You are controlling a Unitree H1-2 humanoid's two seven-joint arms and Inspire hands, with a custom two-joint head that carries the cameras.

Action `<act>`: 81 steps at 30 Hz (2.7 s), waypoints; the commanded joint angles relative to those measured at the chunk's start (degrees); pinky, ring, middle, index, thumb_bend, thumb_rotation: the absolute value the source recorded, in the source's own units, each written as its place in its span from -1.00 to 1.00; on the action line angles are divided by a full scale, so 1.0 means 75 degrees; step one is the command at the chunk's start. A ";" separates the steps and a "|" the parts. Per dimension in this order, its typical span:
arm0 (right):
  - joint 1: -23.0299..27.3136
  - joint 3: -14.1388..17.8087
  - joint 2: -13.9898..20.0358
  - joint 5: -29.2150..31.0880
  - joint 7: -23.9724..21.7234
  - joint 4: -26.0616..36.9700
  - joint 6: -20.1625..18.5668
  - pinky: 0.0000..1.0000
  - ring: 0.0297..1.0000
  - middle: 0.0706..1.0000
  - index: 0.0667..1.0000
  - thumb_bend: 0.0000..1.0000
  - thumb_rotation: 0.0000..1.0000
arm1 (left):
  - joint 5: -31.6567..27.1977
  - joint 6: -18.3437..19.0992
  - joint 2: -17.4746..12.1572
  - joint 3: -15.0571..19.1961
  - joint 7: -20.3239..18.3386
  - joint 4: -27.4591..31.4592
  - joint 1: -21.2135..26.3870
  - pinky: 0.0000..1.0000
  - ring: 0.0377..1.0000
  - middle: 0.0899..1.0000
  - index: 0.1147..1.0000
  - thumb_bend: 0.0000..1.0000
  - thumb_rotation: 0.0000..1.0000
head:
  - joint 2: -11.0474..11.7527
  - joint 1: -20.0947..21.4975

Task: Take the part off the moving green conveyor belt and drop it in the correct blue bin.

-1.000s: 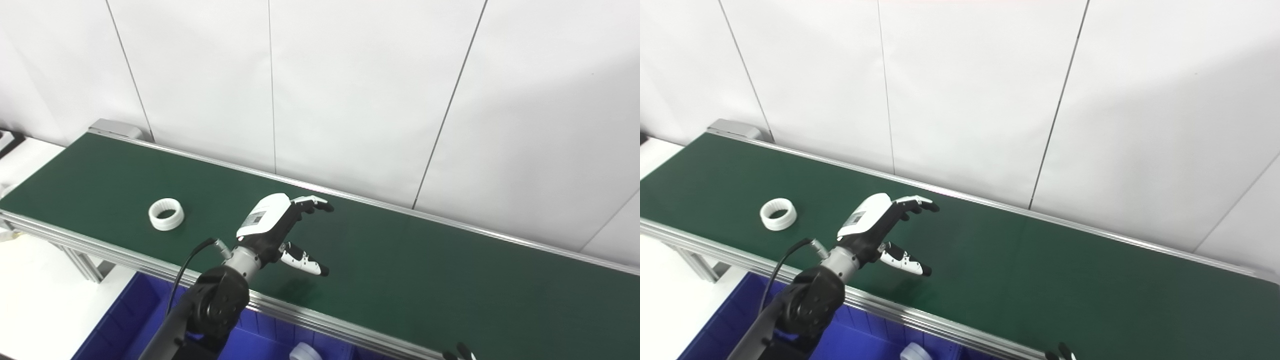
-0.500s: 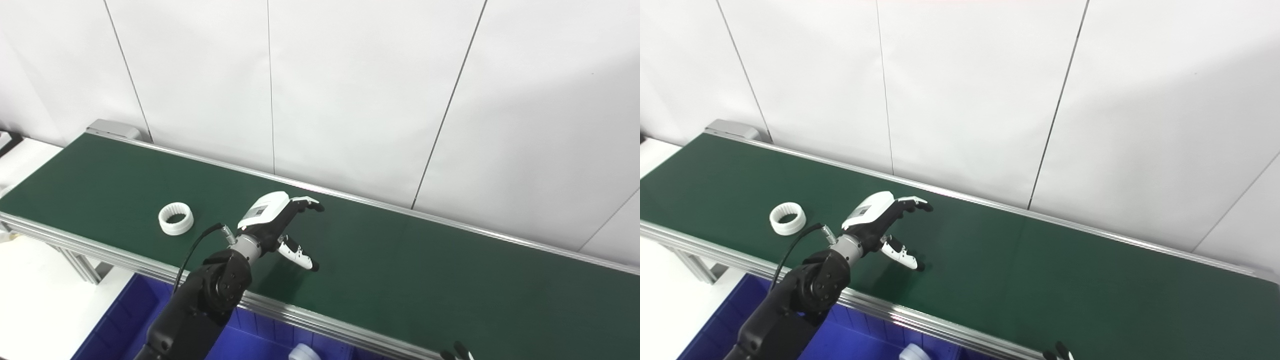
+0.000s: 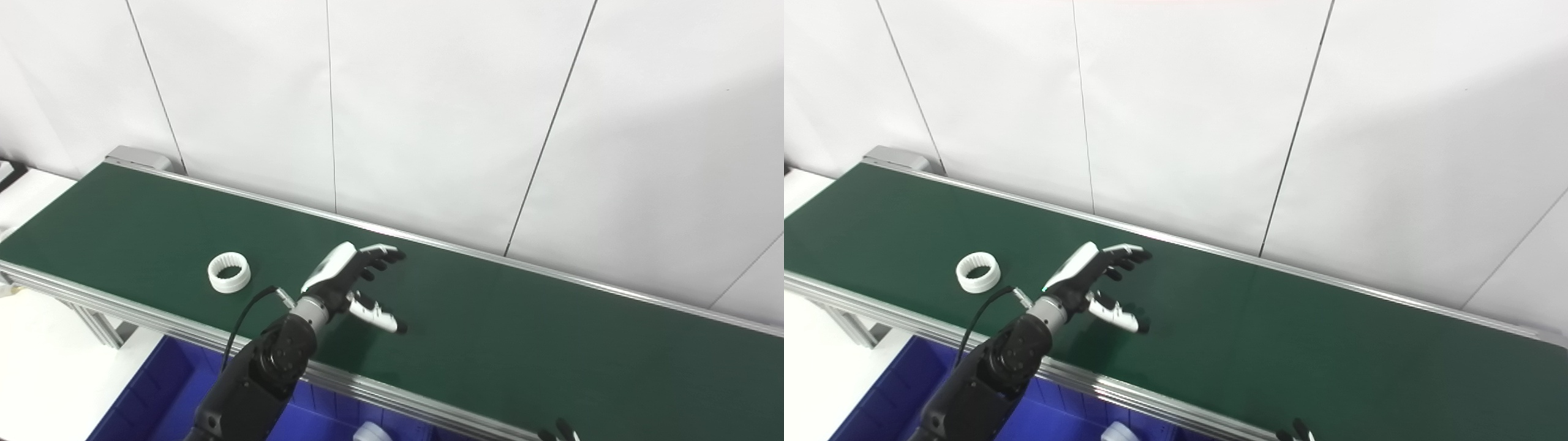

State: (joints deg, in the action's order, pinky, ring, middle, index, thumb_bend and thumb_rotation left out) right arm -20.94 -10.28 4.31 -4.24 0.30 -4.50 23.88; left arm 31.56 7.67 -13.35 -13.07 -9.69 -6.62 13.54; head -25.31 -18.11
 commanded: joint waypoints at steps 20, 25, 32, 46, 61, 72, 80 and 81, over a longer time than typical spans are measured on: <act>0.0018 0.0022 -0.0036 0.0050 0.0024 0.0120 0.0403 0.53 0.64 0.74 0.91 -0.89 1.00 | 0.1446 0.1130 -0.1128 -0.0817 -0.1408 0.1324 0.0244 0.53 0.65 0.65 0.52 0.80 -1.00 | 0.0069 -0.0048; 0.0045 0.0010 -0.0029 0.0080 0.0007 0.0080 0.0402 0.54 0.64 0.74 0.91 -0.90 1.00 | 0.1444 0.1154 -0.1210 -0.0752 -0.1600 0.1281 0.0449 0.54 0.65 0.66 0.51 0.80 -1.00 | 0.0101 -0.0035; 0.0099 -0.0018 -0.0009 0.0000 0.0043 0.0001 0.0402 0.52 0.64 0.74 0.91 -0.92 1.00 | 0.1597 0.1072 -0.1268 -0.0797 -0.1655 0.0984 0.0856 0.56 0.69 0.70 0.55 0.76 -1.00 | 0.0157 0.0008; 0.0124 -0.0068 0.0010 0.0003 0.0019 -0.0048 0.0404 0.51 0.64 0.74 0.92 -0.93 1.00 | 0.1985 0.0840 -0.1327 -0.1043 -0.1608 0.0619 0.1171 0.55 0.70 0.71 0.57 0.81 -1.00 | 0.0210 0.0038; 0.0082 -0.0067 -0.0006 0.0034 0.0027 -0.0030 0.0399 0.51 0.64 0.74 0.92 -0.94 1.00 | 0.2284 0.0739 -0.1506 -0.1355 -0.1705 0.0307 0.1225 0.55 0.68 0.71 0.56 0.79 -1.00 | 0.0221 0.0095; 0.0005 -0.0059 -0.0030 0.0050 0.0034 0.0046 0.0395 0.51 0.64 0.74 0.91 -0.92 1.00 | 0.2306 0.0512 -0.1577 -0.1418 -0.1618 0.0002 0.1252 0.55 0.67 0.69 0.55 0.81 -1.00 | 0.0174 0.0106; -0.0007 -0.0050 -0.0020 0.0052 0.0042 0.0057 0.0397 0.50 0.63 0.73 0.90 -0.89 1.00 | 0.2366 0.0432 -0.1600 -0.1427 -0.1561 -0.0152 0.1190 0.55 0.67 0.70 0.54 0.82 -1.00 | 0.0178 0.0109; -0.0009 -0.0048 -0.0015 0.0032 0.0044 0.0059 0.0400 0.50 0.63 0.73 0.90 -0.88 1.00 | 0.2401 0.0434 -0.1610 -0.1440 -0.1559 -0.0160 0.1187 0.55 0.66 0.69 0.55 0.82 -1.00 | 0.0174 0.0107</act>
State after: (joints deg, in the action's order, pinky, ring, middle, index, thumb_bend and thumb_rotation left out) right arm -20.98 -10.64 4.44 -4.14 0.61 -5.70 23.89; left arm 48.77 12.10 -23.81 -24.15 -23.16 -8.66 20.43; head -23.99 -17.23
